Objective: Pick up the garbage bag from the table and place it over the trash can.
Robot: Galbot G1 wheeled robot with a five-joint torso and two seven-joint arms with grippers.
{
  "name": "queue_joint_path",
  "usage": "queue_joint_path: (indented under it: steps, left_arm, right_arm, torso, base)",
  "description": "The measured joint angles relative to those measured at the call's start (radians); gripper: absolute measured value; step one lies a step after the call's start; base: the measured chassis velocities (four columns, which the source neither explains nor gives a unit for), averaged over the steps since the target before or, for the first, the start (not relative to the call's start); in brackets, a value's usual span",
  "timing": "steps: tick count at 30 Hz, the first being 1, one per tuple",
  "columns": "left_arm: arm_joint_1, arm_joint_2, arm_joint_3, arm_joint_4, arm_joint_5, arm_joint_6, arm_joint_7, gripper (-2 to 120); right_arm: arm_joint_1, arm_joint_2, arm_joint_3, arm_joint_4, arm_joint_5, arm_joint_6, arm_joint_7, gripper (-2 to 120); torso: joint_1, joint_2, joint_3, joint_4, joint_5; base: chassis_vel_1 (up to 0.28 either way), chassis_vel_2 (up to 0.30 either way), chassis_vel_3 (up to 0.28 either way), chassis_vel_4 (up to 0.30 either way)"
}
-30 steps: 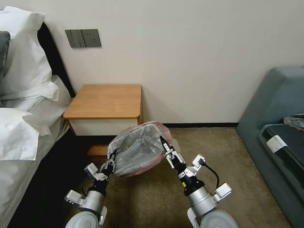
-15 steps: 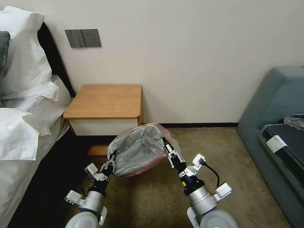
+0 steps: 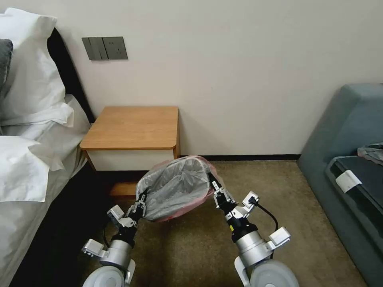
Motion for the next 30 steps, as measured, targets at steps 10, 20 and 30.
queue_joint_path:
  steps: [10,20,30]
  left_arm:
    - [0.001,-0.001,0.005,-0.015,-0.019,0.009,0.0,5]
    - [0.003,-0.018,0.013,-0.028,-0.036,0.017,-0.001,6]
    - [0.008,-0.008,0.013,-0.03,-0.015,0.025,-0.002,7]
  right_arm:
    - [0.008,-0.006,0.003,-0.032,-0.199,-0.018,0.087,0]
    - [0.014,-0.023,0.023,-0.118,-0.539,-0.019,0.117,0]
    - [0.027,-0.033,0.05,-0.178,-0.824,0.03,0.105,0]
  torso:
    - [0.0,0.0,0.0,0.0,0.0]
    - [0.0,0.0,0.0,0.0,0.0]
    - [0.0,0.0,0.0,0.0,0.0]
  base:
    - [0.0,0.0,0.0,0.0]
    - [0.0,0.0,0.0,0.0]
    - [0.0,0.0,0.0,0.0]
